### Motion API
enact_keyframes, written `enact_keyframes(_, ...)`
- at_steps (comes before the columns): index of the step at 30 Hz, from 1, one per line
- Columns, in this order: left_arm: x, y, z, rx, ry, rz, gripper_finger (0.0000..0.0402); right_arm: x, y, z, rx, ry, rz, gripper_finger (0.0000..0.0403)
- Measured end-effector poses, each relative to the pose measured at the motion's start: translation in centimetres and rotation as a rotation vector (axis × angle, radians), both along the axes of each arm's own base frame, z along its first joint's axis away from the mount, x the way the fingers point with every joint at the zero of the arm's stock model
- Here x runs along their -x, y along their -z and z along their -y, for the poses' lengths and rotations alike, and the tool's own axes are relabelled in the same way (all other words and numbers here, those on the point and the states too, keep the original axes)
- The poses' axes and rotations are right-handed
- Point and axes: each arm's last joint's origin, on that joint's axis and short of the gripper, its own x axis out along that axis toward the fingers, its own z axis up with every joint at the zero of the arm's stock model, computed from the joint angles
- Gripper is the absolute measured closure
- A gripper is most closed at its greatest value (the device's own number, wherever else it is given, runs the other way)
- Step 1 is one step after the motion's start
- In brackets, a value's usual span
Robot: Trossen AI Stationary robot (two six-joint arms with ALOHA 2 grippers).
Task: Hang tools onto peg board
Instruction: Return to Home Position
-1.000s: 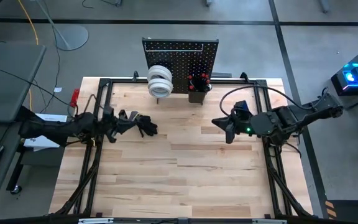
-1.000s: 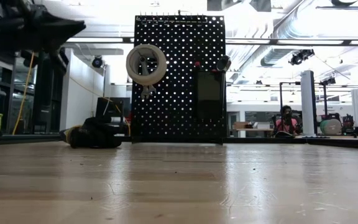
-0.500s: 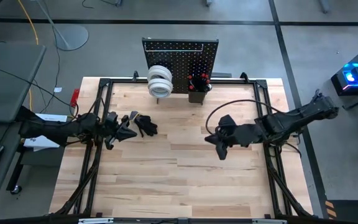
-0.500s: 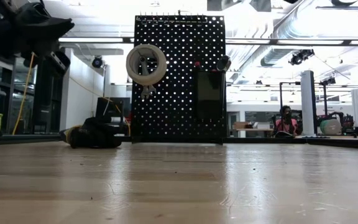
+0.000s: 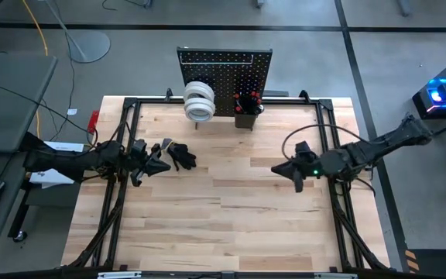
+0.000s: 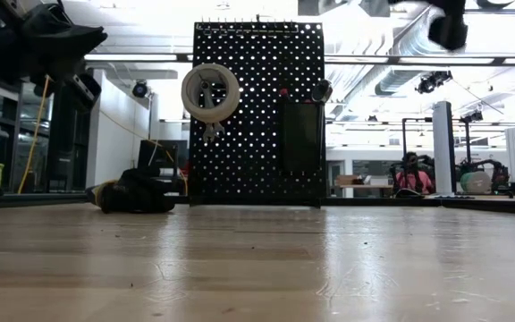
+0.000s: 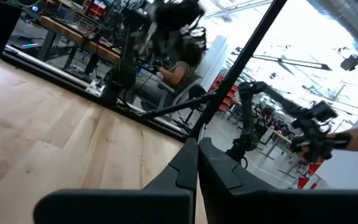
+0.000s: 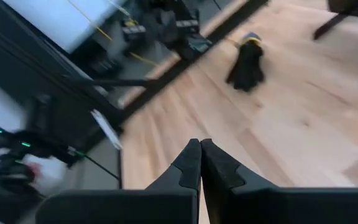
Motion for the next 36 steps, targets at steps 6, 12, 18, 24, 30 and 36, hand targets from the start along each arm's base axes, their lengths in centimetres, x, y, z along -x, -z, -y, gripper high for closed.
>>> enact_keyframes(6, 0.0, 0.1, 0.0, 0.000, 0.000, -0.009, 0.0401, 2.0, 6.6, 1.4, 0.035, 0.010, 0.260, 0.0403)
enact_keyframes(12, 0.0, 0.2, 0.0, 0.000, 0.000, -0.017, 0.0401, 3.1, 11.6, 3.3, 0.174, 0.012, 0.332, 0.0403)
enact_keyframes(18, 0.0, 0.2, 0.0, 0.000, 0.000, -0.018, 0.0402, 3.7, 14.0, 4.6, 0.221, 0.006, 0.274, 0.0403)
enact_keyframes(24, 0.0, 0.2, 0.0, 0.000, 0.000, -0.018, 0.0402, 4.0, 15.9, 5.5, 0.356, -0.078, 0.112, 0.0403)
enact_keyframes(30, 0.0, 0.2, 0.0, 0.000, 0.000, -0.018, 0.0402, 4.7, 17.8, 6.4, 0.369, -0.020, -0.109, 0.0403)
enact_keyframes(36, 0.0, 0.2, 0.0, 0.000, 0.000, -0.019, 0.0402, 5.3, 19.0, 6.4, 0.367, -0.041, -0.247, 0.0403)
